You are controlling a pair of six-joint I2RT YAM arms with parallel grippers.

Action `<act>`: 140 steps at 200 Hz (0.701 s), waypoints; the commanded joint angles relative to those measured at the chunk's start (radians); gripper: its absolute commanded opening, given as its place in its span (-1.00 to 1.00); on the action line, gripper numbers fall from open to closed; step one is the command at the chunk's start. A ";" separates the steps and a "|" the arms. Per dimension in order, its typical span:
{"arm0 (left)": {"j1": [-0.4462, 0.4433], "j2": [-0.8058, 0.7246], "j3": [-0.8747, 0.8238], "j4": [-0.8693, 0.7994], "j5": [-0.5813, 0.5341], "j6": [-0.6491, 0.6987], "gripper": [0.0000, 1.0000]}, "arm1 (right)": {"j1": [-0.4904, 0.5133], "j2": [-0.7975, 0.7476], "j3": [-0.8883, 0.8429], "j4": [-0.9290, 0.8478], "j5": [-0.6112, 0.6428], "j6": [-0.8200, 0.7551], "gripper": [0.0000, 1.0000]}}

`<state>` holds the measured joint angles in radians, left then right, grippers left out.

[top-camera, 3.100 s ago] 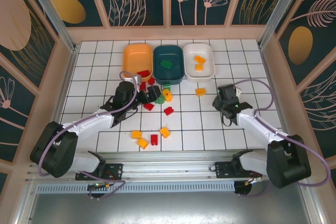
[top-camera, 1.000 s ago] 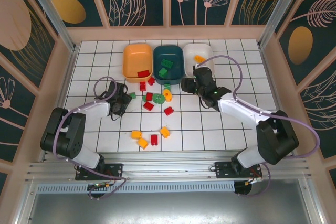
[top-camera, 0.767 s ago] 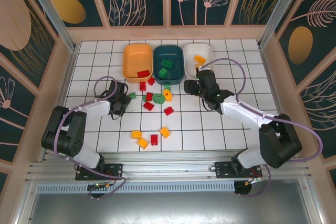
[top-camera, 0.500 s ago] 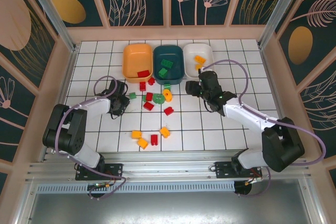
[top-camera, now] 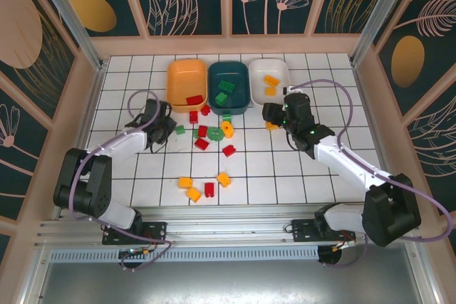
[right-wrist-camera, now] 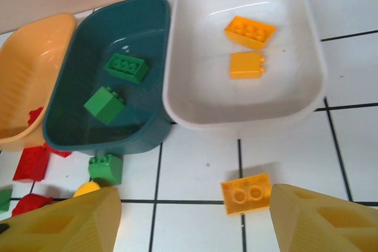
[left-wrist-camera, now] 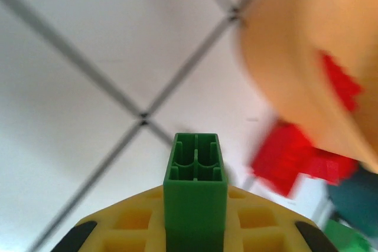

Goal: Sort the legos into containers by color

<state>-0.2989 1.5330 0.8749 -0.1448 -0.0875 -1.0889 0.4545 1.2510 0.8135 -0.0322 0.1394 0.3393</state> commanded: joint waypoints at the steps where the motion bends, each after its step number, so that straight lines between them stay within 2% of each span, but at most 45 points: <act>1: -0.093 0.067 0.222 -0.008 0.014 0.183 -0.89 | -0.043 -0.035 -0.025 -0.028 -0.009 -0.001 0.36; 28: -0.183 0.255 0.473 -0.035 0.096 0.294 -0.89 | -0.085 -0.056 -0.055 -0.023 -0.023 0.023 0.34; 62: -0.203 0.451 0.681 -0.038 0.236 0.351 -0.94 | -0.094 -0.081 -0.089 -0.026 -0.027 0.037 0.33; 95: -0.209 0.576 0.822 -0.063 0.274 0.374 -0.92 | -0.102 -0.108 -0.112 -0.031 -0.030 0.038 0.33; 140: -0.210 0.698 0.948 -0.117 0.276 0.386 -0.74 | -0.106 -0.117 -0.125 -0.028 -0.038 0.036 0.33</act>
<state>-0.5114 2.1910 1.7489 -0.2108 0.1684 -0.7395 0.3584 1.1564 0.7040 -0.0616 0.1074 0.3584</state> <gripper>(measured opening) 0.166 0.667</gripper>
